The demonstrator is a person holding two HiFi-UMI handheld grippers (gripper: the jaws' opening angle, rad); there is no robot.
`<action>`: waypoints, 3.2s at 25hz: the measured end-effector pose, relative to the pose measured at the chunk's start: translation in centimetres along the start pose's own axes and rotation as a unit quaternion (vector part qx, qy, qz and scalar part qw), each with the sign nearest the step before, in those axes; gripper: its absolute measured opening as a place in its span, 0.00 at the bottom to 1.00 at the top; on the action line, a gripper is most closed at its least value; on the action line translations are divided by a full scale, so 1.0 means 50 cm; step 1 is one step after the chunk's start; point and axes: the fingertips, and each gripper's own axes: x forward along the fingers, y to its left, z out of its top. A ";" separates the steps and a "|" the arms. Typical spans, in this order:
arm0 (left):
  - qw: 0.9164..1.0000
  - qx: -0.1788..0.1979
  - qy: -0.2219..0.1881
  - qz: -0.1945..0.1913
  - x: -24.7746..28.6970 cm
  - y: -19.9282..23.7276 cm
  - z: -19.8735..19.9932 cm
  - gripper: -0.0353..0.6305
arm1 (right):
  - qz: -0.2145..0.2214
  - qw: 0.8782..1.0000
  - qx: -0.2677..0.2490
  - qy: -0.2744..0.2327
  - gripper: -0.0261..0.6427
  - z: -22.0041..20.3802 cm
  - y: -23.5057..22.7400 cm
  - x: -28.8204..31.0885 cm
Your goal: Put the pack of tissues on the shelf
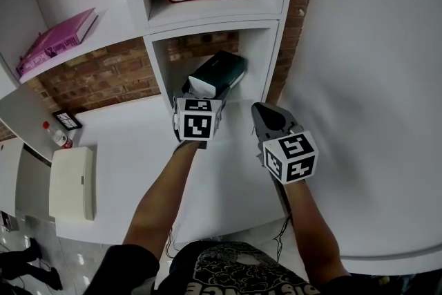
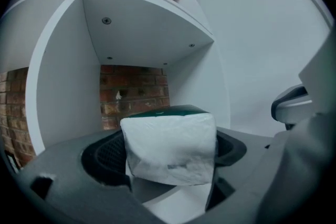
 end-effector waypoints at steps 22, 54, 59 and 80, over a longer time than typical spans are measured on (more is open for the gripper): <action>0.999 -0.002 0.032 -0.013 -0.009 -0.004 -0.023 0.77 | 0.011 0.999 0.035 0.010 0.04 -0.032 0.020 -0.010; 1.000 -0.015 -0.003 0.024 -0.371 -0.055 -0.031 0.20 | 0.088 0.995 0.039 -0.030 0.04 0.012 0.130 -0.133; 0.999 -0.016 0.005 0.046 -0.419 -0.045 -0.052 0.06 | 0.090 0.995 0.033 -0.030 0.04 0.016 0.135 -0.145; 0.996 -0.043 0.004 0.072 -0.519 -0.018 -0.062 0.06 | 0.109 0.994 0.013 -0.031 0.04 0.033 0.182 -0.177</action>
